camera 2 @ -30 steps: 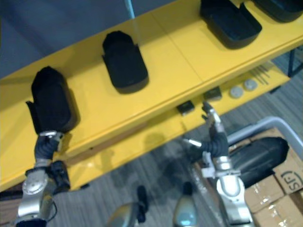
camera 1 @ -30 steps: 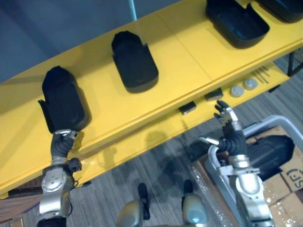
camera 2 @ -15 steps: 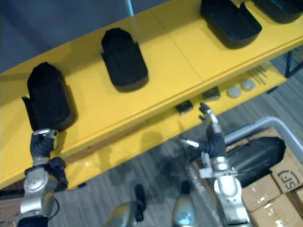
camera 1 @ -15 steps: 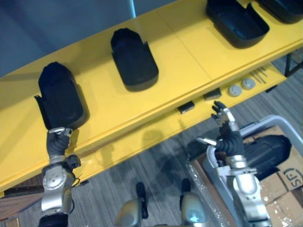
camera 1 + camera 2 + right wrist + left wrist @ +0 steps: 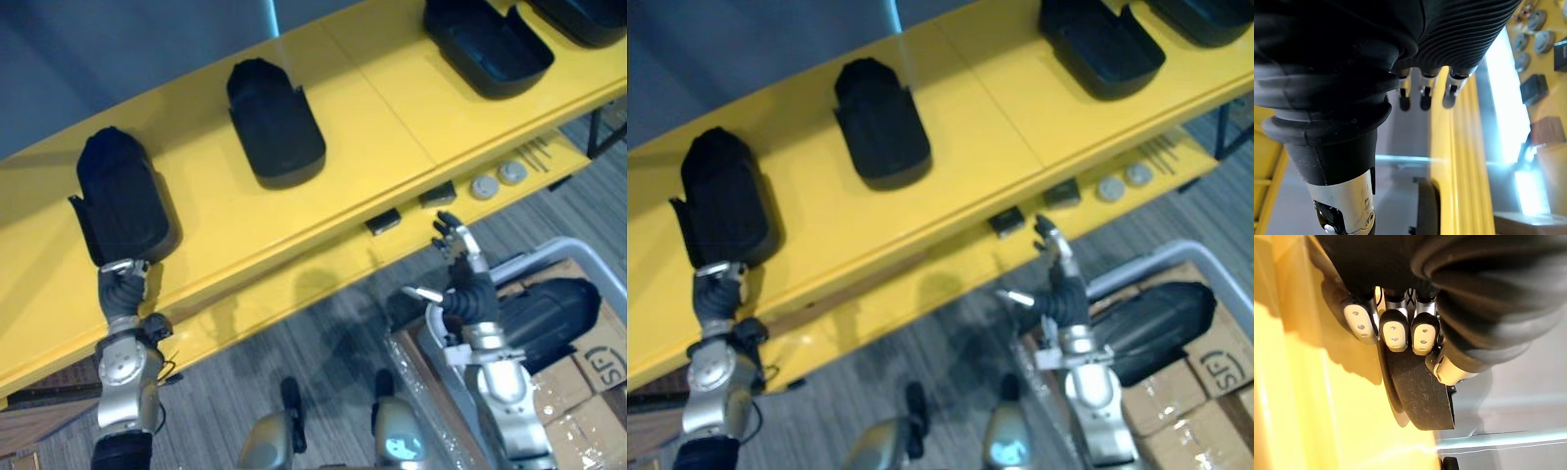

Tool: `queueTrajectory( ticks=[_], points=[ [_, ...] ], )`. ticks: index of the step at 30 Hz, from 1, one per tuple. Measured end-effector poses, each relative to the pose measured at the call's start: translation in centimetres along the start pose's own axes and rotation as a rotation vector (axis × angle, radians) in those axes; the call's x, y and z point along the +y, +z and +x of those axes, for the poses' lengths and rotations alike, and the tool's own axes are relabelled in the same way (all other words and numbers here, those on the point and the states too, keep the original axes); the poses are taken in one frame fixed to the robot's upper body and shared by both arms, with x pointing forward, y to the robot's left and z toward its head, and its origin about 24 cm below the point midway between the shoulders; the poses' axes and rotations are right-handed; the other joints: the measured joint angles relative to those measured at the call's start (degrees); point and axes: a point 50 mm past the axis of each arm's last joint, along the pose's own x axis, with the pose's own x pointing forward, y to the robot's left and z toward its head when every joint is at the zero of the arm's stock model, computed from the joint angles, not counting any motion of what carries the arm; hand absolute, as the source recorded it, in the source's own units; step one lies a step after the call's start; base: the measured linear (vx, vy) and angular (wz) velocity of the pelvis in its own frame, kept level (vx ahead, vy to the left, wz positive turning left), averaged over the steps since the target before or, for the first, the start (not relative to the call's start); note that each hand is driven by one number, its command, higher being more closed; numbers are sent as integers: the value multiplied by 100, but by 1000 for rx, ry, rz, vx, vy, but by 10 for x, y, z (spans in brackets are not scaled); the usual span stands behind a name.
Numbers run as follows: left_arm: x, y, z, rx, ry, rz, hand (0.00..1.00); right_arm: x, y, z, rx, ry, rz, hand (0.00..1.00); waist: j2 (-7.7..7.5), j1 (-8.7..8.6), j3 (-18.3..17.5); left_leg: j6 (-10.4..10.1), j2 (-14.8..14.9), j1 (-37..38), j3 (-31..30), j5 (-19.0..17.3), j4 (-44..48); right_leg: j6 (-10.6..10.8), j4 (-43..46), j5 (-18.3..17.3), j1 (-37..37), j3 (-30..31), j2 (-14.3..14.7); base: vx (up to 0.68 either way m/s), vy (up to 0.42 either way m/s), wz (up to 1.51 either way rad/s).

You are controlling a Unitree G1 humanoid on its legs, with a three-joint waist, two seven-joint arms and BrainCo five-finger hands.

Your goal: Walk over and take plastic housings, then place them on the shelf

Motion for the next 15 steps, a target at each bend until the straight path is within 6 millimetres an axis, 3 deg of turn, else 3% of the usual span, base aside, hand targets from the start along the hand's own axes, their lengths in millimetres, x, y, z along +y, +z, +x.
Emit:
queueTrajectory(
  ticks=[15],
  points=[
    [0, 2, 5, -18, 56, -60, 100, 1, 0, 0, 1, 0, 5, 0, -81, -9, 41, 0, 0, 42, 105, 0, 0, -8, 88, -9, -60, 127, 4, -9, -1, -3]
  ],
)
